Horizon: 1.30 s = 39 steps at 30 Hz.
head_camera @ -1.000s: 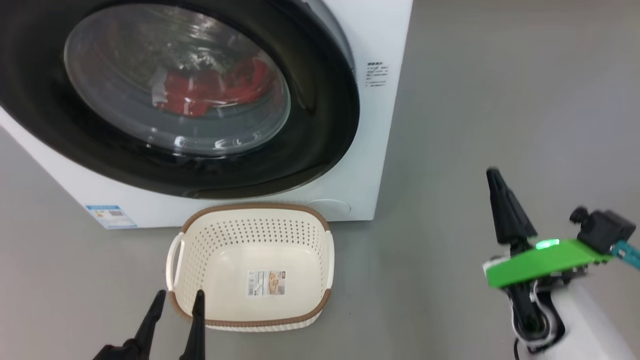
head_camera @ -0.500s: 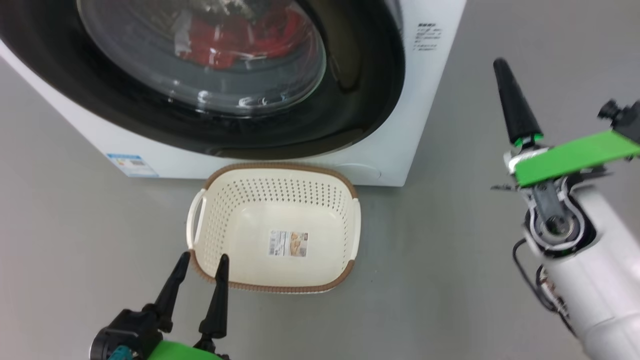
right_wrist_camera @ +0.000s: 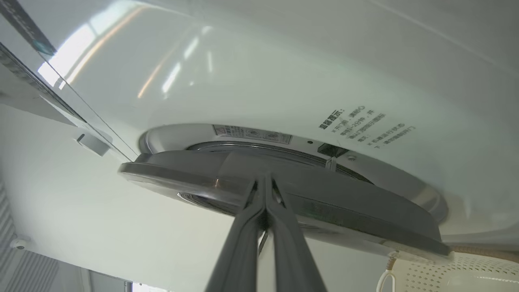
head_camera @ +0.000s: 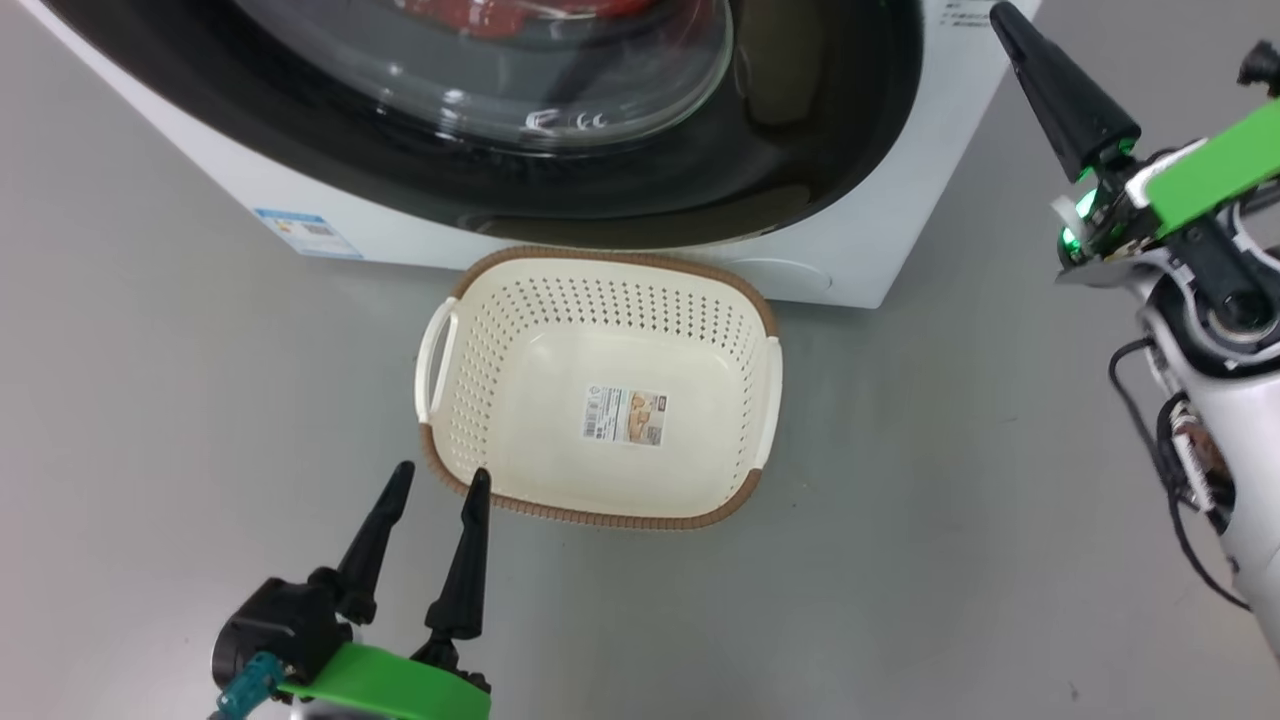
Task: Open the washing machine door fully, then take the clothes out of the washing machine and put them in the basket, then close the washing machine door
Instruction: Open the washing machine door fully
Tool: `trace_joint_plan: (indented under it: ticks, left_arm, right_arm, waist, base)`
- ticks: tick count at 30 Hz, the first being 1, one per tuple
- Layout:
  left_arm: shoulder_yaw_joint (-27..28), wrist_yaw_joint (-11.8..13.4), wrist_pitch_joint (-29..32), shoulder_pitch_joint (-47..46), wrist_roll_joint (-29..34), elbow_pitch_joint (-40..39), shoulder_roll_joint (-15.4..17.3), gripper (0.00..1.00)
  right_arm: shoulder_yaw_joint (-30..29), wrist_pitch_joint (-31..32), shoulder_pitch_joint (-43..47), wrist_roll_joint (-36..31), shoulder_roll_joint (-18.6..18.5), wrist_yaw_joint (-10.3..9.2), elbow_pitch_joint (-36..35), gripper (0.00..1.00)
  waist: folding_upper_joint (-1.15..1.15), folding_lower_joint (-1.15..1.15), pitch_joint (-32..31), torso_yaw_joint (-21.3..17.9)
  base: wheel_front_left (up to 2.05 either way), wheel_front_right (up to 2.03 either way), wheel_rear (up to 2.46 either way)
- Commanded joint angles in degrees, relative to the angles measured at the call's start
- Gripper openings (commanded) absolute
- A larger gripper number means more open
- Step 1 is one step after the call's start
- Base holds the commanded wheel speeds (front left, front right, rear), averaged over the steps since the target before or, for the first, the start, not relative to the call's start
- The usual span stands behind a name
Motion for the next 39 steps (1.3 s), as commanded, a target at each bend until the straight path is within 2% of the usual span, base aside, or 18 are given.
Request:
trace_joint_plan:
  ticks: [1, 12, 26, 39]
  left_arm:
    - [1.55, 0.32, -0.7, -1.23, -0.39, -1.01, 0.65, 1.0]
    - [0.17, 0.49, -0.7, -2.68, -1.95, -1.24, 0.65, 1.0]
    - [-1.03, 0.93, -0.7, -4.01, -3.17, -1.73, 0.65, 1.0]
    - [-0.7, 1.26, -0.7, -2.99, -3.1, -1.31, 0.65, 1.0]
  right_arm:
    - [-0.17, 1.58, -1.34, 0.61, 0.06, 0.02, -0.63, 0.0]
    - [-3.09, 15.76, -9.11, 2.61, 0.54, 0.02, 6.99, 0.0]
    - [-4.21, 22.31, -14.7, 1.02, 2.07, 0.02, 13.19, 0.0]
    - [-2.89, 27.14, -10.34, -1.88, 3.81, 0.02, 13.18, 0.0]
  waist:
    - [0.0, 0.0, 1.36, 1.15]
    - [0.0, 0.0, 3.98, 3.06]
    - [0.0, 0.0, 5.93, 4.29]
    - [0.0, 0.0, 1.58, 3.4]
  base:
    - [0.0, 0.0, 0.0]
    - [0.0, 0.0, 0.0]
    - [0.0, 0.0, 0.0]
    - [0.0, 0.0, 0.0]
